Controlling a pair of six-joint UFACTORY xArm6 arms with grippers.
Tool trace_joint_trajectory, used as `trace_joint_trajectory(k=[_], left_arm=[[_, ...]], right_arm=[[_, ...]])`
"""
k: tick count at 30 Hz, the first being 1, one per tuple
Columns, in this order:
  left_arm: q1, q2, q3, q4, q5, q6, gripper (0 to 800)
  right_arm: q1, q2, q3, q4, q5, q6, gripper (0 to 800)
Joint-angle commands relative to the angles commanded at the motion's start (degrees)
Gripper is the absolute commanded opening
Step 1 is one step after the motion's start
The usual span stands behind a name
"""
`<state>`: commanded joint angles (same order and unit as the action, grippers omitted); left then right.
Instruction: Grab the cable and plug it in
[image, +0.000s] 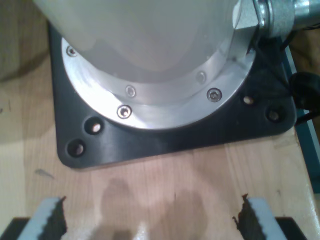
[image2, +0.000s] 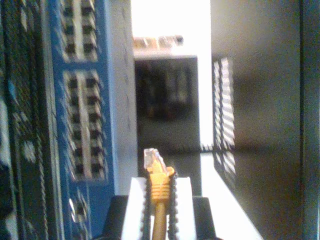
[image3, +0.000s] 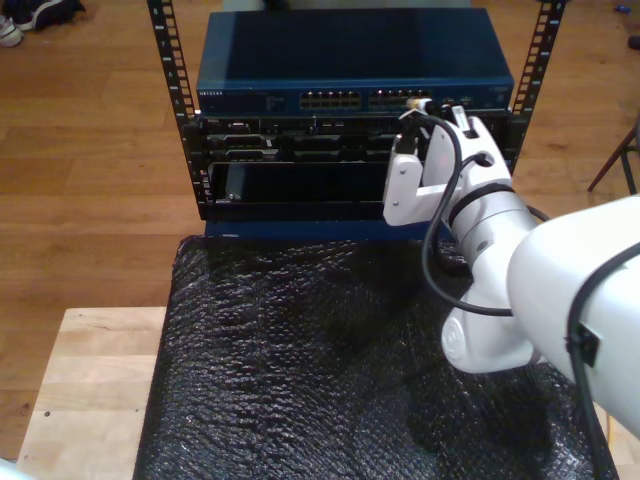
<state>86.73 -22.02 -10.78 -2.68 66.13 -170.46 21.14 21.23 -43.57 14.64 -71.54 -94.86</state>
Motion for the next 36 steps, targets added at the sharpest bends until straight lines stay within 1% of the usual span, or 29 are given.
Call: trace_joint_trajectory(k=[7, 13, 22, 28, 36], left_arm=[[0.0, 0.0, 0.0, 0.0, 0.0, 0.0, 800], [0.0, 0.0, 0.0, 0.0, 0.0, 0.0, 800], [0.0, 0.0, 0.0, 0.0, 0.0, 0.0, 800], [0.0, 0.0, 0.0, 0.0, 0.0, 0.0, 800], [0.0, 0.0, 0.0, 0.0, 0.0, 0.0, 800]], right_arm=[[0.88, 3.43, -2.46, 6.15, -2.11, -2.11, 0], [3.43, 7.21, -6.42, 13.27, -4.66, -5.36, 0], [4.92, 9.41, -8.7, 16.0, -6.24, -6.24, 0], [6.86, 11.52, -10.99, 20.04, -6.86, -6.86, 0], [6.86, 15.03, -16.26, 21.63, -6.77, -6.86, 0]])
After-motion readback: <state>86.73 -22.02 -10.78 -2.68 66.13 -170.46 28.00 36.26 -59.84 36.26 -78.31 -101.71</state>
